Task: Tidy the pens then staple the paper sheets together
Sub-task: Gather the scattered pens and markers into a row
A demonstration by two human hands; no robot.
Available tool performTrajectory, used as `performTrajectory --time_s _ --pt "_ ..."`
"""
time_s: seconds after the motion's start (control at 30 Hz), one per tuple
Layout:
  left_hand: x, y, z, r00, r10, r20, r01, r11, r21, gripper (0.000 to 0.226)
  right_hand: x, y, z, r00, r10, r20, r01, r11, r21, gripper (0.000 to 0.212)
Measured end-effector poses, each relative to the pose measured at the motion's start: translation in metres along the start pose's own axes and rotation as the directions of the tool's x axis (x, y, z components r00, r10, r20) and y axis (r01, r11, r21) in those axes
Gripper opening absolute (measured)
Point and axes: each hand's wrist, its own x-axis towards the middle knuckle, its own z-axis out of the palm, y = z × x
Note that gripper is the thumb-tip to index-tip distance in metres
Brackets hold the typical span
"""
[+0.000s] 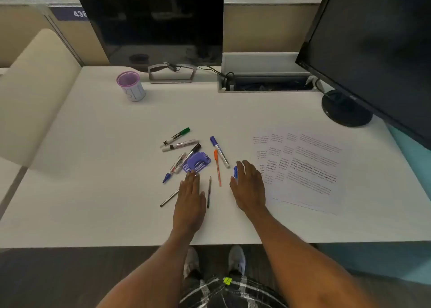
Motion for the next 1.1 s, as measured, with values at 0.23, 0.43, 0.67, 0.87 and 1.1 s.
performTrajectory --time_s 0.23,0.43,0.67,0.87,1.1 --pt "0.005 0.023 0.007 0.999 -0.019 0.039 0.018 1.000 0.019 0.049 0.007 0.003 0.000 0.999 0.035 0.004 -0.035 0.999 0.008 0.039" --pt "0.008 0.030 0.016 0.994 -0.081 0.079 0.084 0.996 -0.036 0.044 0.010 0.012 0.003 0.997 0.002 0.073 -0.004 0.999 0.035 0.036" --pt "0.016 0.039 0.019 0.988 -0.147 0.041 0.151 0.984 -0.098 0.043 0.021 0.016 0.010 0.991 -0.041 0.130 0.026 0.993 0.112 0.021" --pt "0.030 0.046 0.023 0.985 -0.170 -0.010 0.166 0.969 -0.185 0.034 0.047 0.017 0.011 0.998 -0.041 0.046 0.033 0.986 0.163 0.028" --pt "0.053 0.050 0.032 0.977 -0.204 -0.055 0.184 0.948 -0.259 0.031 0.088 0.007 0.013 0.999 -0.026 0.041 0.014 0.964 0.264 0.024"
